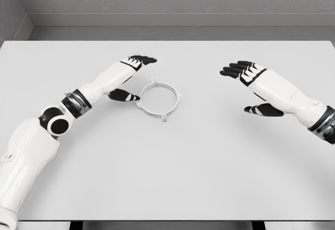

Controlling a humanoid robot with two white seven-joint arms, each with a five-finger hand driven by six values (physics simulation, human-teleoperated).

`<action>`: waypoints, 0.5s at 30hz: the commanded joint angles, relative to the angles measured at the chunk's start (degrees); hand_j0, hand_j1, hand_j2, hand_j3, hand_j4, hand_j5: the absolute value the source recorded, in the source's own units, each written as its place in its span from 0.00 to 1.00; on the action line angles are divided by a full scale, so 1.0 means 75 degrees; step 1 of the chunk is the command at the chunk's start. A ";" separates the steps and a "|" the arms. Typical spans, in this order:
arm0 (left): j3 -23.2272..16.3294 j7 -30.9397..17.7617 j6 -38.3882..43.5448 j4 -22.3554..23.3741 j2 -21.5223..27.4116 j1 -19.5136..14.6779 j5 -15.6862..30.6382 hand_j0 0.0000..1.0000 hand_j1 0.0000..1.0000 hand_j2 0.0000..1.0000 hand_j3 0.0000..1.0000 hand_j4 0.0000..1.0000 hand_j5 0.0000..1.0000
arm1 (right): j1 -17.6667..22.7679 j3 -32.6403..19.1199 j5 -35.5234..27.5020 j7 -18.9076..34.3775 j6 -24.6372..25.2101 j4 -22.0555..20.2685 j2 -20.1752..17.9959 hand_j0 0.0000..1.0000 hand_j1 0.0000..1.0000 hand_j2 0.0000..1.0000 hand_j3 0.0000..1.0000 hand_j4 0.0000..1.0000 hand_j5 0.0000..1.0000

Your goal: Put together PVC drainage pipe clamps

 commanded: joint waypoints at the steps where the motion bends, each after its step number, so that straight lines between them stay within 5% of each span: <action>1: 0.0009 0.0003 0.0004 0.0138 -0.0057 0.0000 0.0053 1.00 1.00 1.00 1.00 1.00 1.00 | 0.0000 -0.0002 -0.0056 -0.0003 0.0018 -0.0003 -0.0005 1.00 1.00 1.00 1.00 1.00 1.00; 15: 0.0079 0.0004 0.0004 0.0267 0.0013 0.0000 0.0053 1.00 1.00 1.00 1.00 1.00 1.00 | 0.0023 -0.0013 -0.0056 -0.0003 0.0018 -0.0003 -0.0005 1.00 1.00 1.00 1.00 1.00 1.00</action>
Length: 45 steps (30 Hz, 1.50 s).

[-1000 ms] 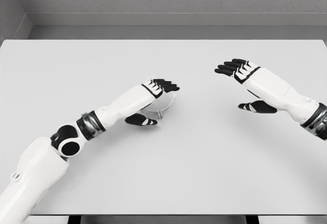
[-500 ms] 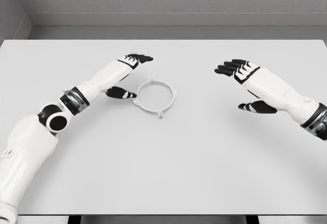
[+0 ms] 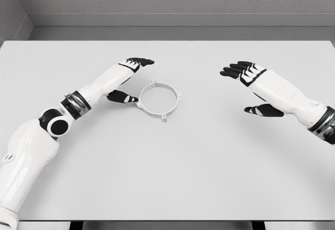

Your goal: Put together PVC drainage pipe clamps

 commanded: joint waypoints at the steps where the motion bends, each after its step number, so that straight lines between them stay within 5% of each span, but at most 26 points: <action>1: 0.0045 0.0004 0.0004 0.0058 0.0027 0.0000 0.0052 1.00 1.00 1.00 1.00 1.00 1.00 | 0.0000 -0.0003 -0.0057 0.0001 0.0018 -0.0003 -0.0005 1.00 1.00 1.00 1.00 1.00 1.00; 45: 0.0033 -0.0008 0.0004 0.0339 -0.0078 -0.0012 0.0017 1.00 1.00 1.00 1.00 1.00 1.00 | 0.0012 -0.0050 -0.0057 0.0001 0.0018 0.0009 -0.0005 1.00 1.00 1.00 1.00 1.00 1.00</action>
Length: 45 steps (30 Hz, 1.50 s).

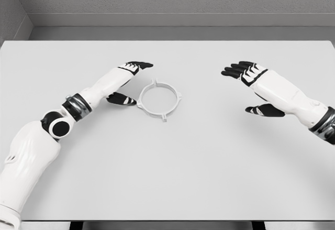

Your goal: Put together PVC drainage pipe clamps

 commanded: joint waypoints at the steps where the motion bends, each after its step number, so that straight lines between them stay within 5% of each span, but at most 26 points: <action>1: 0.0013 0.0005 0.0003 -0.0005 0.0039 0.0000 0.0062 1.00 1.00 1.00 1.00 1.00 1.00 | 0.0000 -0.0002 -0.0057 -0.0003 0.0018 -0.0003 -0.0004 1.00 1.00 1.00 1.00 1.00 1.00; 38: -0.0046 0.0005 0.0003 -0.0075 -0.0054 0.0000 0.0074 1.00 1.00 1.00 1.00 1.00 1.00 | 0.0000 -0.0002 -0.0057 -0.0003 0.0018 -0.0003 -0.0004 1.00 1.00 1.00 1.00 1.00 1.00; 42: 0.0001 0.0005 0.0003 -0.0052 0.0063 -0.0105 0.0121 1.00 1.00 1.00 1.00 1.00 1.00 | 0.0000 -0.0002 -0.0057 -0.0003 0.0018 -0.0003 -0.0004 1.00 1.00 1.00 1.00 1.00 1.00; 45: 0.0013 0.0029 0.0003 -0.0098 0.1023 -0.0141 0.0659 1.00 1.00 1.00 1.00 1.00 1.00 | 0.0012 -0.0002 -0.0057 -0.0003 0.0018 -0.0003 -0.0005 1.00 1.00 1.00 1.00 1.00 1.00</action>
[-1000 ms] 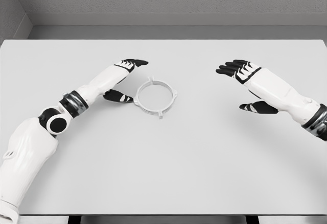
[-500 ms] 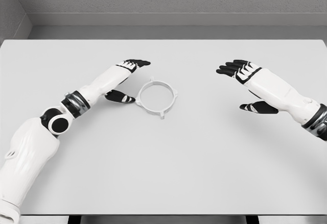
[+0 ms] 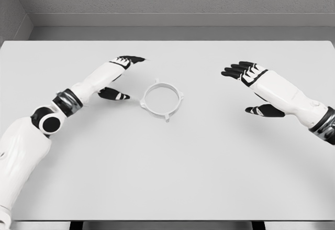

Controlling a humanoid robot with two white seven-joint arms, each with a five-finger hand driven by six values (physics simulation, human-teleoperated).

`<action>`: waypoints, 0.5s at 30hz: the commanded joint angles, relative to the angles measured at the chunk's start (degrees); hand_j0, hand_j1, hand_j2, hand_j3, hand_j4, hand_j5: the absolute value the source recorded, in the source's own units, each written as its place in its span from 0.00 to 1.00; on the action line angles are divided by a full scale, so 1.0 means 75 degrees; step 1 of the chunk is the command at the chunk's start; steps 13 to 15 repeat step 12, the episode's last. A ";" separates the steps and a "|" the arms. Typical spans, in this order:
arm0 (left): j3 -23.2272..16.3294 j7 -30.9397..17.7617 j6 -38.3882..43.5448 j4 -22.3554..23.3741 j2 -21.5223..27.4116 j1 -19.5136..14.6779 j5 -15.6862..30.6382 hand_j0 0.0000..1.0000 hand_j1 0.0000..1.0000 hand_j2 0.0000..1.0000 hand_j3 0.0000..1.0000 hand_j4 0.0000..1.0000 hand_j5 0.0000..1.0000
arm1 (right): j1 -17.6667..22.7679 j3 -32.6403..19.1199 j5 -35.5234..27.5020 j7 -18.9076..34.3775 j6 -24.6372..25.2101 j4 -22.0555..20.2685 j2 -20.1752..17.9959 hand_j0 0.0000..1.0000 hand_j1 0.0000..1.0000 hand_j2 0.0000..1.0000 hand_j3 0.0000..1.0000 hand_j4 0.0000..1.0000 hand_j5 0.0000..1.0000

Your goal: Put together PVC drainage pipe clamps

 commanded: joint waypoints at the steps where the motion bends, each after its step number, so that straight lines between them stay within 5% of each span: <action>1: 0.0021 0.0016 0.0004 -0.0062 0.0765 0.0000 0.0517 1.00 1.00 1.00 1.00 1.00 1.00 | 0.0012 -0.0002 -0.0057 -0.0004 0.0018 -0.0014 -0.0004 1.00 1.00 1.00 1.00 1.00 1.00; 8: 0.0618 0.0016 0.0004 0.0032 0.1633 0.0059 0.0611 1.00 1.00 1.00 1.00 1.00 1.00 | 0.0035 -0.0013 -0.0057 -0.0004 0.0018 0.0009 -0.0015 1.00 1.00 1.00 1.00 1.00 1.00; 11: 0.0688 0.0016 0.0004 0.0032 0.1680 0.0059 0.0611 1.00 1.00 1.00 1.00 1.00 1.00 | 0.0855 -0.1150 -0.0057 0.0043 0.0018 0.0196 -0.0062 1.00 1.00 1.00 1.00 1.00 1.00; 15: 0.0700 0.0016 0.0004 0.0032 0.1680 0.0059 0.0611 1.00 1.00 1.00 1.00 1.00 1.00 | 0.0937 -0.1244 -0.0057 0.0043 0.0018 0.0243 -0.0062 1.00 1.00 1.00 1.00 1.00 1.00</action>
